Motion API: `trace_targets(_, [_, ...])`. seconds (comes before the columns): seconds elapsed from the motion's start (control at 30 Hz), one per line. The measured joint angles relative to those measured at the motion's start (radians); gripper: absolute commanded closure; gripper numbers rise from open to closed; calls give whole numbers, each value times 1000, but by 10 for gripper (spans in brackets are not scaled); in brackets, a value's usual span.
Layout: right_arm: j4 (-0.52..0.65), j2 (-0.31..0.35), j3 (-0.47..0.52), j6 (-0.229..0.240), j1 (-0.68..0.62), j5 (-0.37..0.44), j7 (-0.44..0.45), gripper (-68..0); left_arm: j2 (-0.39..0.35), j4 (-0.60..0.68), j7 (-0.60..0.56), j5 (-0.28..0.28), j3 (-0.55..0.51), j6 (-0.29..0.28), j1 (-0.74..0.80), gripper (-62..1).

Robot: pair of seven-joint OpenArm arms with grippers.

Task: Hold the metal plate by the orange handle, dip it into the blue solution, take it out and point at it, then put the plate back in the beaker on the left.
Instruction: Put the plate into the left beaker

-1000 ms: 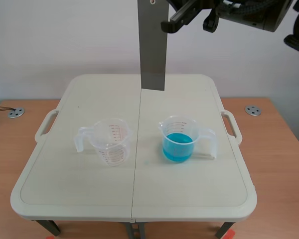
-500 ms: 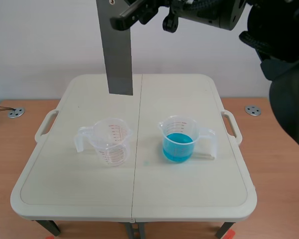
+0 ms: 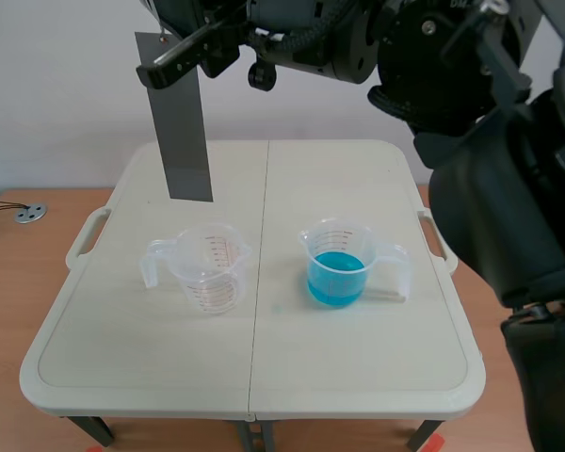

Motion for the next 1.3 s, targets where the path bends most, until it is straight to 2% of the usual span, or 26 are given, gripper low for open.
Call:
trace_targets(0.5, [-228,-19,0,-3,66,-1,87,-13,0,0,1,0,0,0,0,-26])
trace_targets(0.67, [-289,-26,-1,-2,66,-26,101,-13,0,0,1,0,0,0,0,-26])
trace_targets(1.3, [-338,-28,-6,17,77,-27,123,-13,0,0,0,0,0,0,0,-26])
